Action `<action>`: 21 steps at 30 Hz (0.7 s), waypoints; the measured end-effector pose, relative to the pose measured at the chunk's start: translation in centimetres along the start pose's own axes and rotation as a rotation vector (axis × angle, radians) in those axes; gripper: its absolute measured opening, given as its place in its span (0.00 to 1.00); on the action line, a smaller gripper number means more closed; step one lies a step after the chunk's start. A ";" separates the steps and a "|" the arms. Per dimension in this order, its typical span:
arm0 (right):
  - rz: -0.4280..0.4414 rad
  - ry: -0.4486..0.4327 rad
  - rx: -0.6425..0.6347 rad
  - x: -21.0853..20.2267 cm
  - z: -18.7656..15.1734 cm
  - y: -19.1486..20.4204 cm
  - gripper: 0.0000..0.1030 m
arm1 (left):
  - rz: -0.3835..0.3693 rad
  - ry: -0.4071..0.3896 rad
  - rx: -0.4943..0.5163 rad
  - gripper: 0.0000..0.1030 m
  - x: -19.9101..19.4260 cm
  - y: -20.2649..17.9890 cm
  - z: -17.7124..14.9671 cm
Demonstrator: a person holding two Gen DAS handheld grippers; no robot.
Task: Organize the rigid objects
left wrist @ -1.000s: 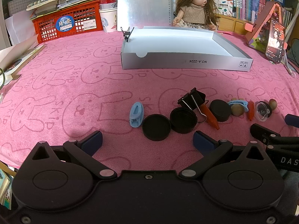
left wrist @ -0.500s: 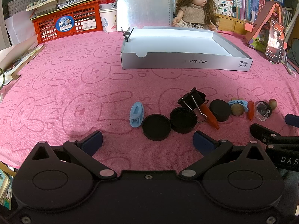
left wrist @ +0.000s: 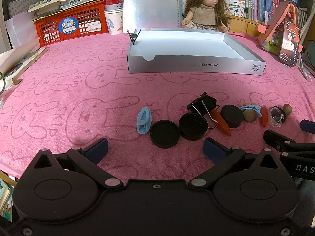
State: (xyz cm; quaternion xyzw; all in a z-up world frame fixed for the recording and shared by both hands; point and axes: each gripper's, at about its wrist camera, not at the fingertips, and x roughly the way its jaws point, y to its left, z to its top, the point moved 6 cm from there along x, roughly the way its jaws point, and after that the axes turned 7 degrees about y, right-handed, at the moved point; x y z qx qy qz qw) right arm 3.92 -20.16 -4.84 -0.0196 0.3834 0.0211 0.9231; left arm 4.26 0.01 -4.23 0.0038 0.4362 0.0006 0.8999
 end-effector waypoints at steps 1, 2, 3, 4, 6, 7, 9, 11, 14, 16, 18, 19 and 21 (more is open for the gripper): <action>0.000 0.000 0.000 0.0 0.0 0.0 1.00 | 0.000 -0.001 0.000 1.00 0.0 0.0 0.0; 0.000 0.000 0.000 0.0 0.0 0.0 1.00 | 0.001 -0.001 0.000 1.00 0.0 0.0 0.0; 0.000 0.000 0.000 0.0 0.0 0.0 1.00 | 0.001 -0.001 0.001 1.00 0.0 0.0 0.0; 0.000 0.000 0.000 0.0 0.0 0.0 1.00 | 0.001 0.000 0.001 1.00 0.0 0.0 0.1; 0.000 0.000 0.000 0.0 0.0 0.0 1.00 | 0.000 0.002 0.002 1.00 0.0 0.0 0.0; 0.000 0.000 0.000 0.0 0.0 0.0 1.00 | 0.000 0.003 0.002 1.00 0.1 0.1 0.1; 0.000 0.000 0.000 0.0 0.0 0.0 1.00 | -0.001 0.004 0.003 1.00 0.2 0.1 0.1; 0.000 0.001 0.001 0.0 0.0 0.0 1.00 | 0.000 0.003 0.002 1.00 0.2 0.1 0.1; -0.002 0.007 0.004 0.0 0.1 0.0 1.00 | -0.001 0.004 0.003 1.00 0.2 0.1 0.1; -0.001 0.011 0.005 0.0 0.0 -0.1 1.00 | 0.000 0.005 0.004 1.00 0.2 0.2 0.2; -0.001 0.012 0.005 -0.1 -0.1 -0.1 1.00 | 0.000 0.004 0.003 1.00 0.2 0.1 0.1; -0.001 0.012 0.006 -0.1 0.0 -0.1 1.00 | -0.001 0.004 0.003 1.00 0.2 0.2 0.2; -0.001 0.010 0.006 0.1 0.0 -0.1 1.00 | 0.000 0.003 0.003 1.00 0.2 0.1 0.1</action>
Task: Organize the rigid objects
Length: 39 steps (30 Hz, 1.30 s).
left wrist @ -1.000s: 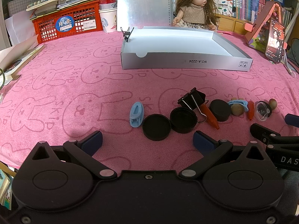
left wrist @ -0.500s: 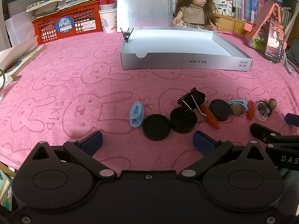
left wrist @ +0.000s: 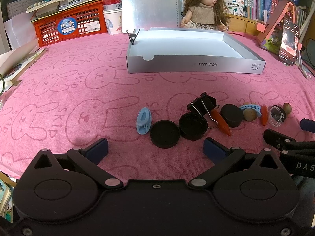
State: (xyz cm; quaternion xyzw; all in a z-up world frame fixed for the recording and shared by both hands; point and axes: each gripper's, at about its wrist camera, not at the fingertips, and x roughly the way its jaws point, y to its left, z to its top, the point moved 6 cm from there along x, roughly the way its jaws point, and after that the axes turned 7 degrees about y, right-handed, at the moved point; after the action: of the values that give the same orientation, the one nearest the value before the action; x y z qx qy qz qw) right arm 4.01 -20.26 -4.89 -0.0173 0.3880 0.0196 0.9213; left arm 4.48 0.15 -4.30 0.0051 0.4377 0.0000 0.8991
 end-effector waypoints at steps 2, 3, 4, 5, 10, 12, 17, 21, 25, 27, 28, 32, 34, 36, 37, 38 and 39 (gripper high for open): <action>0.000 0.000 0.001 0.0 0.0 -0.1 1.00 | 0.000 0.000 0.001 1.00 0.0 0.0 0.0; 0.000 0.000 0.001 0.0 0.0 -0.1 1.00 | 0.000 0.000 0.000 1.00 0.0 0.0 0.0; 0.000 0.000 0.001 0.0 0.0 -0.1 1.00 | 0.000 0.001 -0.001 1.00 -0.1 -0.1 0.1; 0.001 -0.001 0.001 0.0 -0.1 -0.1 1.00 | 0.000 0.002 -0.001 1.00 -0.2 -0.1 0.2; 0.002 0.003 -0.003 0.0 0.1 0.0 1.00 | -0.001 0.001 0.001 1.00 -0.1 -0.2 0.2; 0.003 0.009 -0.003 0.0 0.2 0.0 1.00 | -0.003 -0.001 0.006 1.00 0.0 -0.4 0.0; 0.006 0.012 0.000 0.1 0.2 -0.1 1.00 | -0.014 -0.015 0.020 1.00 0.0 -0.3 -0.1; 0.006 0.018 0.000 0.1 0.1 0.0 1.00 | -0.018 -0.015 0.027 1.00 -0.1 -0.2 -0.2; 0.011 0.006 -0.006 0.1 0.0 0.0 1.00 | -0.019 -0.016 0.028 1.00 -0.1 -0.2 -0.2; 0.019 0.001 -0.012 0.1 0.0 -0.1 1.00 | -0.024 -0.026 0.033 1.00 -0.2 -0.2 -0.2; 0.024 0.003 -0.016 0.0 0.1 -0.1 1.00 | -0.027 -0.030 0.034 1.00 -0.2 -0.1 -0.2; 0.040 -0.013 -0.008 -0.2 0.3 -0.6 1.00 | -0.038 -0.049 0.042 0.92 -0.6 -0.1 -0.1; 0.036 -0.035 -0.009 -0.5 0.4 -0.9 1.00 | -0.039 -0.062 0.041 0.84 -0.9 0.0 -0.1; 0.036 -0.062 -0.016 -0.9 0.4 -1.0 0.97 | -0.043 -0.070 0.041 0.79 -1.1 0.0 -0.2; 0.043 -0.077 -0.019 -1.2 0.4 -1.0 0.96 | -0.048 -0.076 0.042 0.78 -1.2 0.0 -0.2; 0.050 -0.091 -0.022 -1.4 0.4 -0.9 0.95 | -0.053 -0.084 0.046 0.75 -1.4 -0.1 -0.2; 0.055 -0.105 -0.027 -1.7 0.5 -0.9 0.94 | -0.061 -0.095 0.053 0.72 -1.7 -0.3 -0.3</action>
State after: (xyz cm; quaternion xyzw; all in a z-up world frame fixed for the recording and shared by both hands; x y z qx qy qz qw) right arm 3.24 -21.13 -3.36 -0.0181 0.3393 0.0509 0.9391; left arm 3.24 -0.15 -3.16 0.0157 0.3943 -0.0395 0.9180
